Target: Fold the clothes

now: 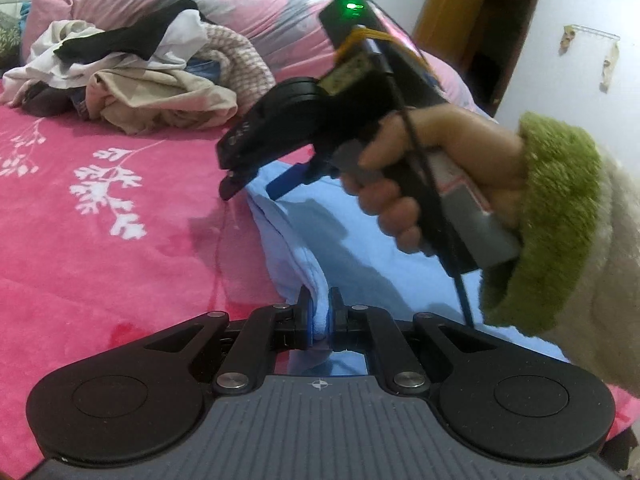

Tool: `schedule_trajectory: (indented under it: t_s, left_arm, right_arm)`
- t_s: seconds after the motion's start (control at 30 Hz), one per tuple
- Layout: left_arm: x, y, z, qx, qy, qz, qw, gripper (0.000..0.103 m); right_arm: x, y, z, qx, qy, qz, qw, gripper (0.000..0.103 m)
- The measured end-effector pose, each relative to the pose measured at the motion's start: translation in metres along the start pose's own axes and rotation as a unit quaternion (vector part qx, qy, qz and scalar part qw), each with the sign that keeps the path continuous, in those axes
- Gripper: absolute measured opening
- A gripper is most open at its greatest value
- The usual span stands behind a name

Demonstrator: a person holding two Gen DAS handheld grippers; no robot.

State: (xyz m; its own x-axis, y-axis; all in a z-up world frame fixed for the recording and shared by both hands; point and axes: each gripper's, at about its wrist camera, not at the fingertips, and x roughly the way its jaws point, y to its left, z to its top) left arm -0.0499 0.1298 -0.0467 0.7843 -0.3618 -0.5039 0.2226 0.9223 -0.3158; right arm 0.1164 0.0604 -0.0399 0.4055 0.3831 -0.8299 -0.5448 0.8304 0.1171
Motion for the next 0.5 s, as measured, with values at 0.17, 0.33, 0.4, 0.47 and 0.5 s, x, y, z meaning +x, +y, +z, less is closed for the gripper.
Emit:
schedule_trajectory:
  t_s: [0.17, 0.33, 0.4, 0.47, 0.5]
  left_arm:
    - [-0.001, -0.004, -0.001, 0.007, -0.004, -0.002, 1.0000, 0.005]
    - [-0.001, -0.005, -0.002, 0.006, -0.010, -0.003, 0.9999, 0.005]
    - [-0.001, -0.005, -0.002, 0.005, -0.013, -0.003, 0.9999, 0.005]
    - [-0.001, -0.007, -0.002, 0.002, -0.015, -0.004, 0.9999, 0.005]
    - [-0.001, -0.007, -0.002, 0.000, -0.016, -0.005, 0.9999, 0.005]
  right_arm:
    - [0.009, 0.010, 0.001, -0.045, 0.021, -0.018, 0.999, 0.049]
    - [0.009, 0.008, 0.000, -0.067, 0.020, -0.026, 0.997, 0.034]
    - [0.009, 0.006, -0.002, -0.072, 0.014, -0.032, 0.997, 0.021]
    - [0.007, 0.005, -0.004, -0.073, 0.007, -0.038, 0.997, 0.012]
    - [0.005, 0.003, -0.004, -0.070, 0.003, -0.039, 0.997, 0.007]
